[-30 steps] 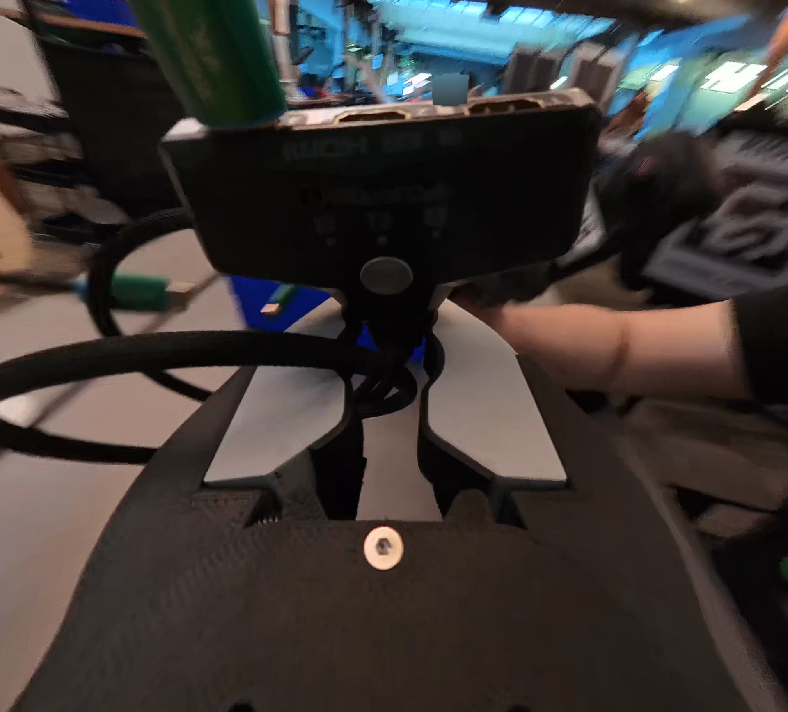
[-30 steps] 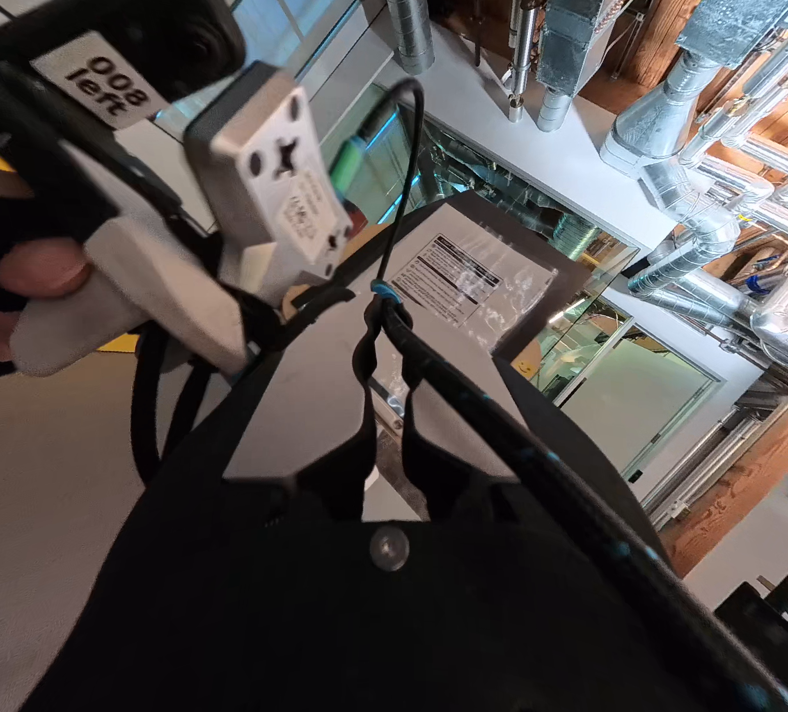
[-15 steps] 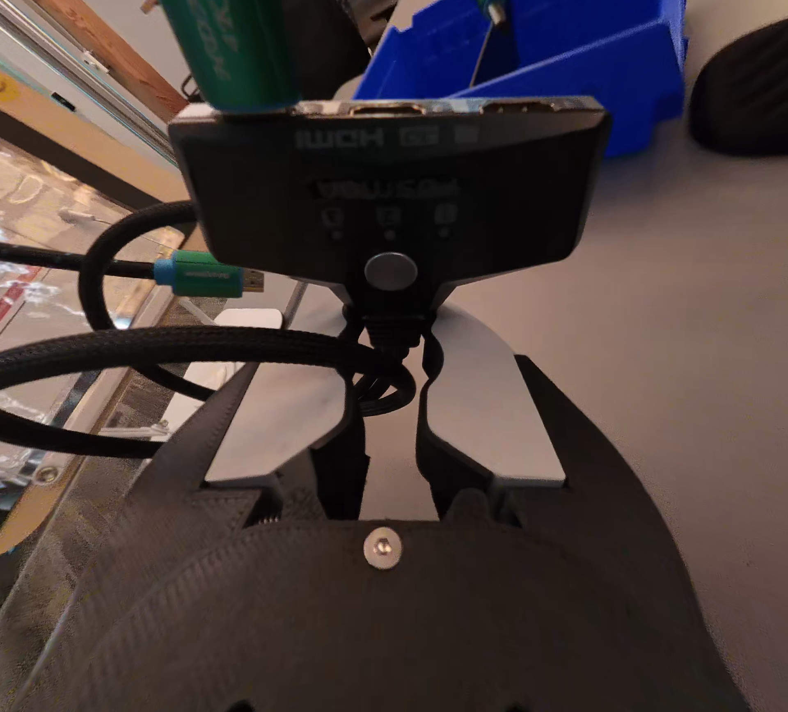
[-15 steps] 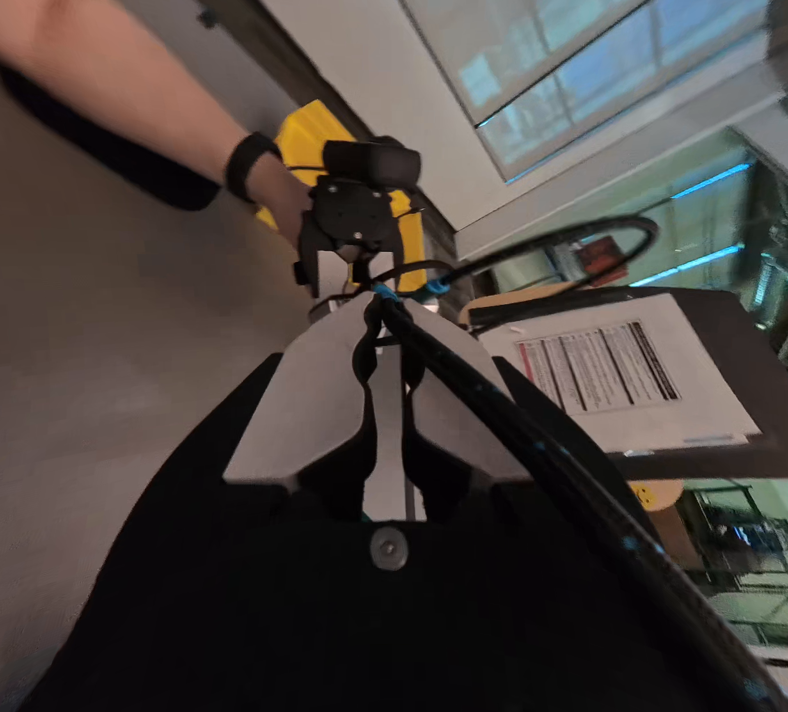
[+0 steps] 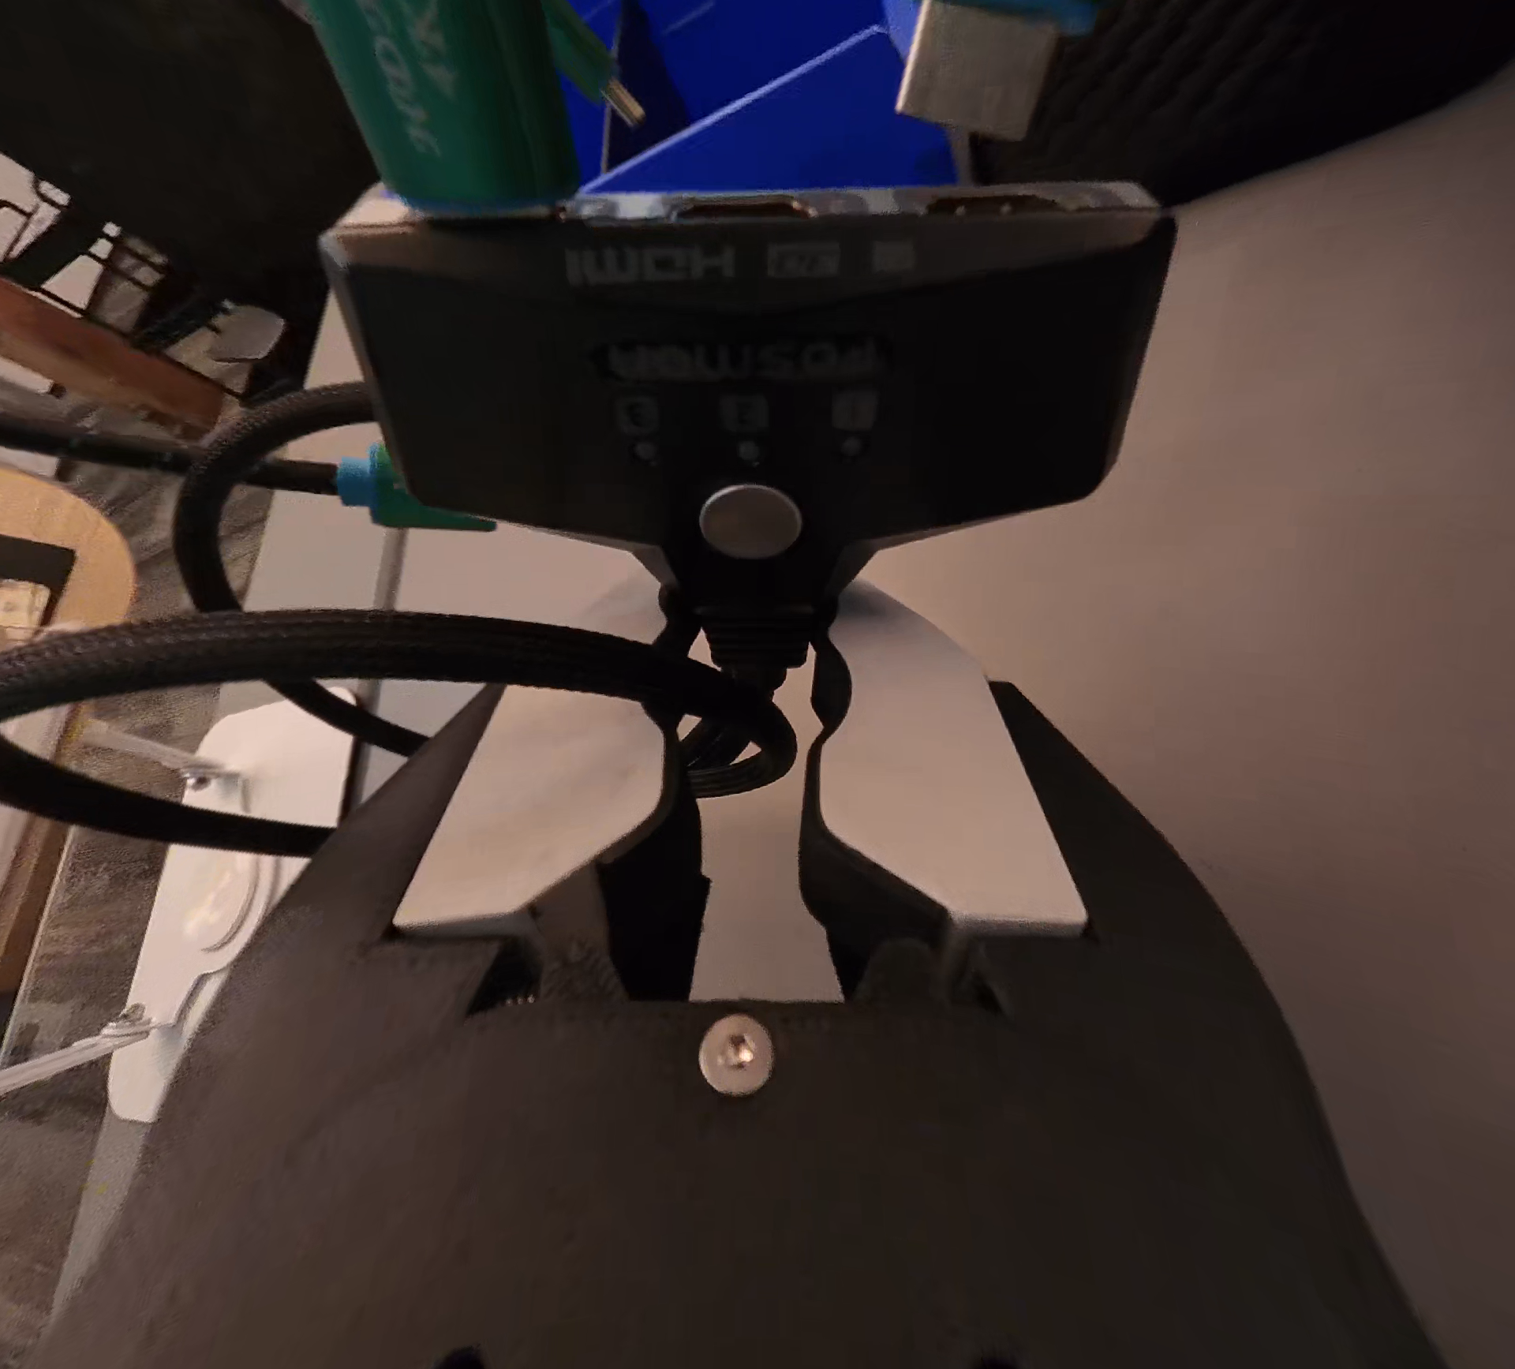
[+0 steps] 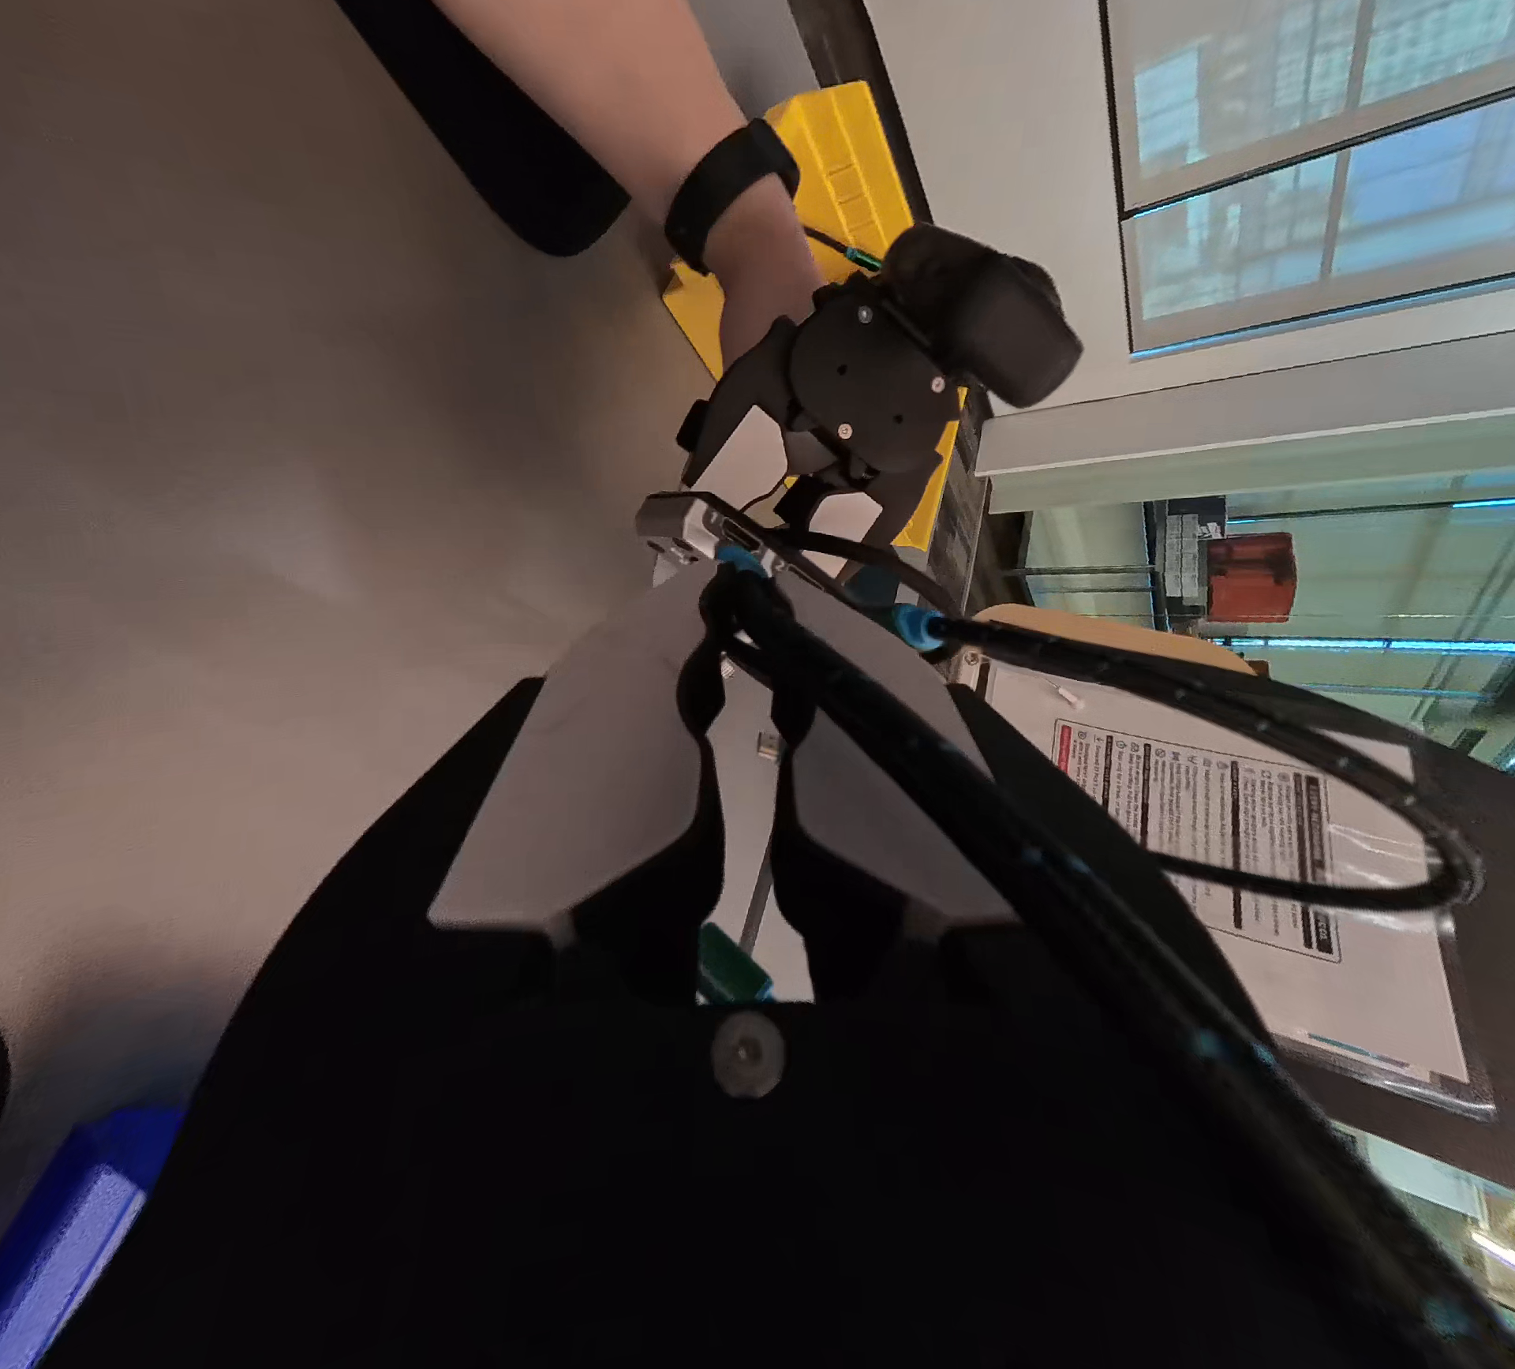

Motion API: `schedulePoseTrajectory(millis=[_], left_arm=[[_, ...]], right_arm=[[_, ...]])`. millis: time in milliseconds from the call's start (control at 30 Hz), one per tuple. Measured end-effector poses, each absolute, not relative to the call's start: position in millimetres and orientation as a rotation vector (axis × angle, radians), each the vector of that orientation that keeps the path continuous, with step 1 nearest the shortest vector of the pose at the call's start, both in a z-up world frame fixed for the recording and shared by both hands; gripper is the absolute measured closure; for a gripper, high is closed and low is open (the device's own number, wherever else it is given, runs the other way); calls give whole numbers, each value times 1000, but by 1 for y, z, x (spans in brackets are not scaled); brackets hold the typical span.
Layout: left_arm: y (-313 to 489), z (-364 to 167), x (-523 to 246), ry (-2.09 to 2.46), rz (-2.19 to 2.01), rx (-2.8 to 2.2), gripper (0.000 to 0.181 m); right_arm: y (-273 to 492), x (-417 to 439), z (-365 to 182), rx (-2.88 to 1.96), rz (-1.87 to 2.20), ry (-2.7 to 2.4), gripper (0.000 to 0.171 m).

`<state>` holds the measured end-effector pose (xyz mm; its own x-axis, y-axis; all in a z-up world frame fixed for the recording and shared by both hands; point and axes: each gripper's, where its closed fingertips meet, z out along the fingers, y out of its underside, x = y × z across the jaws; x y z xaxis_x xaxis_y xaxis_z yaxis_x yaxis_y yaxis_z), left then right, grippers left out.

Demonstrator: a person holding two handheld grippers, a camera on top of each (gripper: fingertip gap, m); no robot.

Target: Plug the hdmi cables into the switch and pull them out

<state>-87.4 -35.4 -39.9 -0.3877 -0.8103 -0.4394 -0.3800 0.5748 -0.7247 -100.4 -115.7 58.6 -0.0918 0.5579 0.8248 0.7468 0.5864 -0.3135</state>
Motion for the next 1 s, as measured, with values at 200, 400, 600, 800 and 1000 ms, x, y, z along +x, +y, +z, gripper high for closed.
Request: schedulePoseTrajectory(millis=[200,400,600,800,1000], left_arm=[[-51,-50,-92,2116,-662,-918,156],[-58,-53,-90,2143,-670,-896,156],[-59,-53,-91,2146,-689,-896,157],[-69,-53,-92,2191,-703,-863,157],[-78,-58,-94,2247,-691,-850,157]], right_arm=[[-126,-110,53,-1059,-207,-1825,164],[-129,-111,49,-1069,-168,-1848,164],[-133,-112,47,-1074,-125,-1860,164],[-142,-112,48,-1062,-46,-1874,164],[-148,-116,45,-1047,19,-1899,164]])
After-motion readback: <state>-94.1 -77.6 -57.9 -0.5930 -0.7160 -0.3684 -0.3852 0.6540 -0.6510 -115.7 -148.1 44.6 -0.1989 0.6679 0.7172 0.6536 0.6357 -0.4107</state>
